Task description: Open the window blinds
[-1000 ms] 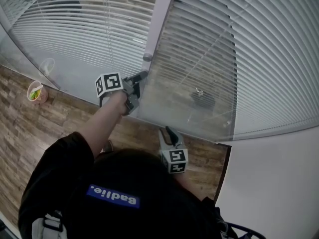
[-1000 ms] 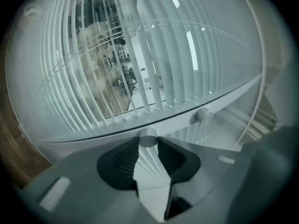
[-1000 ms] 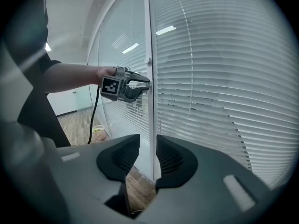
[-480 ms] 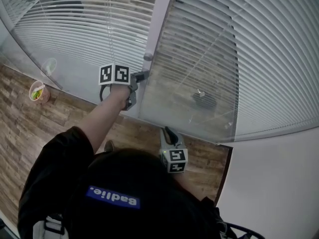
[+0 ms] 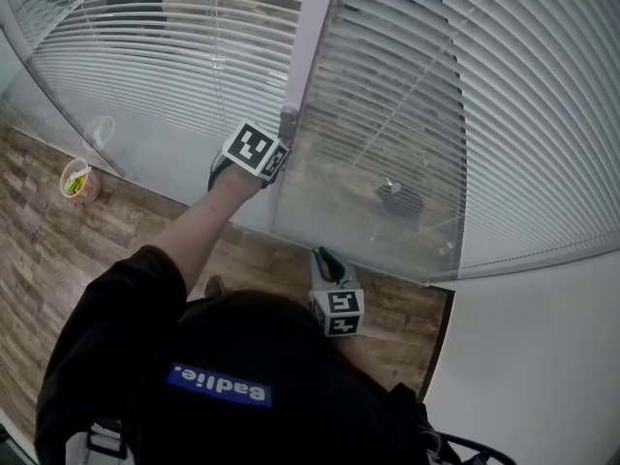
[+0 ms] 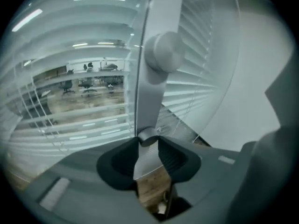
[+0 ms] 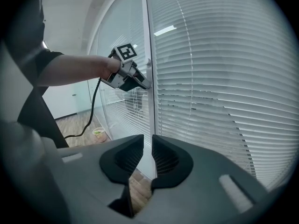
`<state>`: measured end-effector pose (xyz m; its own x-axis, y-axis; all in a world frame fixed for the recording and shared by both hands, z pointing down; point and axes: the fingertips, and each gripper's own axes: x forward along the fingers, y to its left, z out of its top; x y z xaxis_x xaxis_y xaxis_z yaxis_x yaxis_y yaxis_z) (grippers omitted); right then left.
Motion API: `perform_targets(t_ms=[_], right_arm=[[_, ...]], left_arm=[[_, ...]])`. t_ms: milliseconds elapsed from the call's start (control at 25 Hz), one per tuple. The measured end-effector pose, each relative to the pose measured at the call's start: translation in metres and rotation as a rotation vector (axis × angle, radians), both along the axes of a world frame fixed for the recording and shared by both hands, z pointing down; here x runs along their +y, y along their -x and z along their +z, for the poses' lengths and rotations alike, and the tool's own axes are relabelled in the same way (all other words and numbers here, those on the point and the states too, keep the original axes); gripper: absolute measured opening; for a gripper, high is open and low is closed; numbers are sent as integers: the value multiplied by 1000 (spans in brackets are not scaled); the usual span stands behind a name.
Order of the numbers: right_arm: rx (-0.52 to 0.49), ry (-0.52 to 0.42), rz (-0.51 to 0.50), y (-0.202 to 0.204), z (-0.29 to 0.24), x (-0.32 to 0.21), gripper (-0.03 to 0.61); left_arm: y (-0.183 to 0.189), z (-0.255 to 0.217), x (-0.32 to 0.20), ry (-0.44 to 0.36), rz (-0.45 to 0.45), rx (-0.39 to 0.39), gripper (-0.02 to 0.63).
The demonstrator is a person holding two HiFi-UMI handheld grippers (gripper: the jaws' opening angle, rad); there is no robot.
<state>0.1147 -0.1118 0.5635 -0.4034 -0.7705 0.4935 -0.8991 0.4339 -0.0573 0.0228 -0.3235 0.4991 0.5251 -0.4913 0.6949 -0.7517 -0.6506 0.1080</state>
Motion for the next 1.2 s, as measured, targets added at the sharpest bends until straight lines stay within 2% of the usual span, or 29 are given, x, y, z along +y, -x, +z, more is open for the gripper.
perform_targets(t_ms=[120,200,280,360,480,640,680,760,960,1040,1080,1200], right_arm=[[0,-1,-5,2,0,-1,58],[0,1,-8,4,1,-2,58],[-2,3,-12,4,1,-2,69],[-4,4,-18,4,1,-2,93],[-3,4,-30,4,1,-2,112],[7,9,-44,8,2,-3,118],[9,10,-46,9,2,-3,118],[12,13,-48,9,2,-3,120],[15,18,-46,9,2,-3,123],[18,23,-43,9,3,-2,123],[19,26,-41,9,3,-2,123],[22,27,-30,6,2,-3,115]], left_arm=[[0,5,2,-48,59,-163,129],[-3,8,1,-82,82,-196,126],[4,5,1,-98,62,-177,126],[5,1,4,-103,48,-64,125],[2,-9,7,-50,-16,246,143],[7,-22,6,150,-210,774,179],[10,-22,5,204,-259,888,178],[13,-16,3,287,-327,1041,176],[7,-10,0,374,-356,1200,176],[6,-10,-4,405,-365,1249,158],[7,-9,-5,418,-366,1254,124],[6,-8,-6,420,-350,1204,124]])
